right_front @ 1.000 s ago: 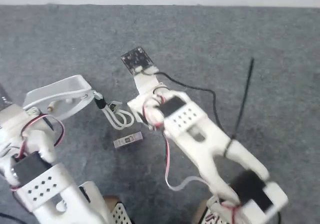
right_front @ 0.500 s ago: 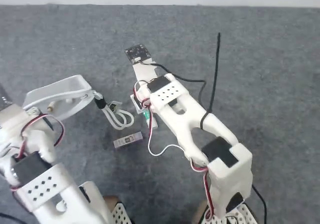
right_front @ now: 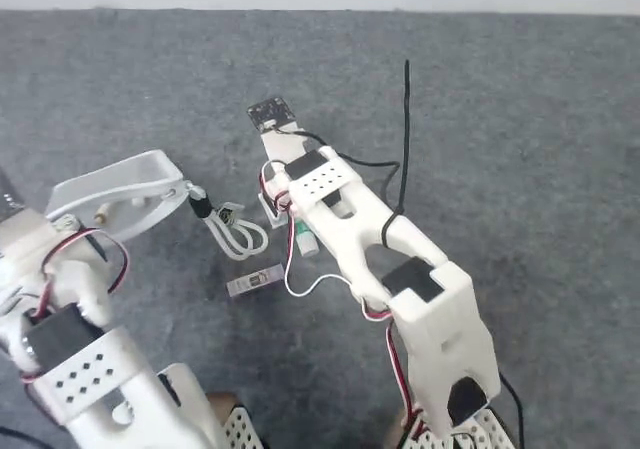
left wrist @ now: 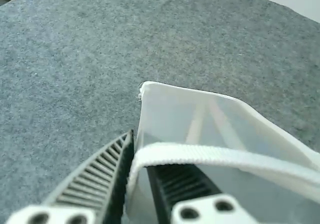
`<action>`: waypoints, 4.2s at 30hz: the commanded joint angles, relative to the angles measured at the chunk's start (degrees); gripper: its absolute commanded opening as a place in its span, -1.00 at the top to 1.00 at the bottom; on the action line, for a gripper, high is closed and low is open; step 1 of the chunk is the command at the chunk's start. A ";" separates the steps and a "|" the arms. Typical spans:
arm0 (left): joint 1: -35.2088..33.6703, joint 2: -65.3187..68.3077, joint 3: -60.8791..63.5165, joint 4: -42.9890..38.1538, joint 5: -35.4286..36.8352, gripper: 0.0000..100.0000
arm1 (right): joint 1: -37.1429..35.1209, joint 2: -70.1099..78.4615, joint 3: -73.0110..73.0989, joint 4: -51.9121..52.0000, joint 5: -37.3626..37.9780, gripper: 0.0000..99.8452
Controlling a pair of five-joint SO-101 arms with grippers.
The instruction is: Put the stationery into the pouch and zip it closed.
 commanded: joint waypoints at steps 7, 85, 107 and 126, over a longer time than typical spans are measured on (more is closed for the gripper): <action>0.62 -0.26 -3.38 -0.88 0.79 0.97 | 1.54 -0.22 -5.10 2.95 2.37 0.99; 25.23 -0.26 -2.42 3.34 -0.79 0.97 | -12.26 -90.07 67.08 -59.91 2.64 0.98; 24.88 -0.26 -2.42 3.34 -0.88 0.97 | -13.23 -56.66 69.54 -106.95 2.73 0.99; 24.79 -0.26 -2.42 3.60 -0.88 0.97 | -13.14 -22.99 67.08 -149.67 23.03 0.99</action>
